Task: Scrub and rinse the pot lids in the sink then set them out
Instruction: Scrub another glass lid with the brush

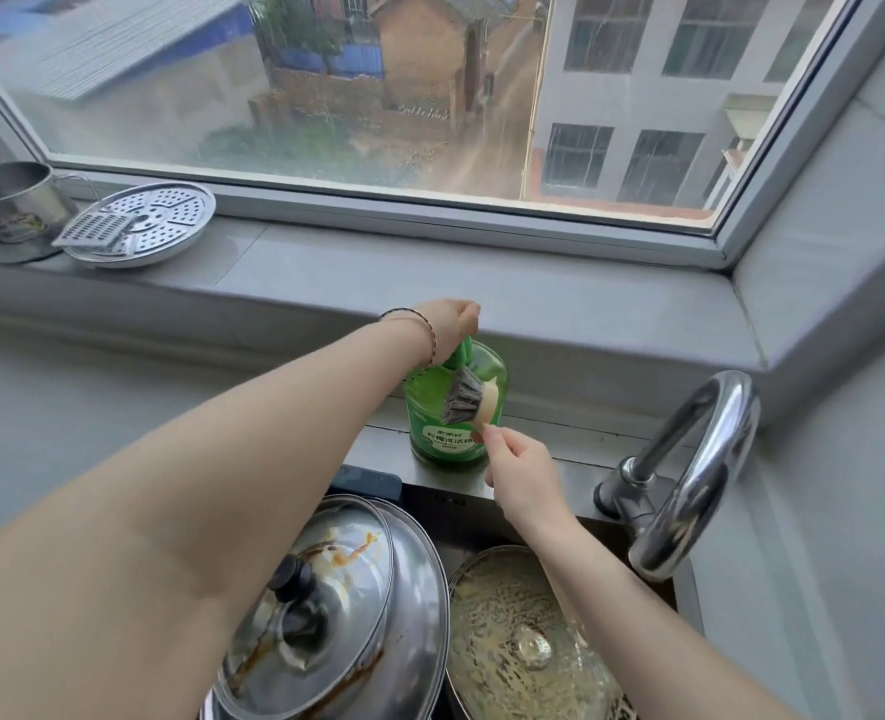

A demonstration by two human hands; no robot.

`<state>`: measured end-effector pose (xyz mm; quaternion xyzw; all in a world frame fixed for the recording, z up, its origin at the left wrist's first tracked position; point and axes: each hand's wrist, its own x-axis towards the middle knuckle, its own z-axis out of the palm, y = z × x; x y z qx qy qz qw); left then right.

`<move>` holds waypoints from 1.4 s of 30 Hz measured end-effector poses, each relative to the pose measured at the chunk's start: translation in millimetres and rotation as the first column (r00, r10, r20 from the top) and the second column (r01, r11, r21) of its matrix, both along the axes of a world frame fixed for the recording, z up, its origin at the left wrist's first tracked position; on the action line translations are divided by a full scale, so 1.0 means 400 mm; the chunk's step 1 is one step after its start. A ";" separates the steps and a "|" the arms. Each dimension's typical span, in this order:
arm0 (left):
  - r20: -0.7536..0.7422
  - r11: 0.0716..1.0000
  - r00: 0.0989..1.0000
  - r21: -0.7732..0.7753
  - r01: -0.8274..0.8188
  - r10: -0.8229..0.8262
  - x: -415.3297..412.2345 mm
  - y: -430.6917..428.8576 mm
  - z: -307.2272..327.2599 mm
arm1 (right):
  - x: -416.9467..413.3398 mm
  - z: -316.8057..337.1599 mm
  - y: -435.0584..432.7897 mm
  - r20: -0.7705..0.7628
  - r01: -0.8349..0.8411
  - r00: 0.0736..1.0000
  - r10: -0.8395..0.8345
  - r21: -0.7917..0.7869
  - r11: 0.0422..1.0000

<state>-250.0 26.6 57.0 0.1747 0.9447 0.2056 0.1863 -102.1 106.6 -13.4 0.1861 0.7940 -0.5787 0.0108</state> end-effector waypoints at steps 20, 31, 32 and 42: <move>0.780 -0.155 -0.087 0.013 -0.988 0.620 0.620 -0.354 -0.337 | 0.395 -0.052 0.044 0.317 -0.254 0.936 0.150 0.315 0.915; 0.992 -0.611 0.003 0.080 -0.788 0.126 0.646 -0.359 -0.378 | 0.484 -0.047 0.054 0.348 -0.220 0.933 0.095 0.342 0.913; 0.991 -0.636 0.051 0.119 -0.763 0.124 0.641 -0.355 -0.372 | 0.489 -0.047 0.057 0.351 -0.219 0.932 0.093 0.339 0.915; 0.971 -0.617 0.226 0.226 -0.754 0.080 0.595 -0.348 -0.280 | 0.510 -0.049 0.057 0.371 -0.220 0.924 0.092 0.320 0.922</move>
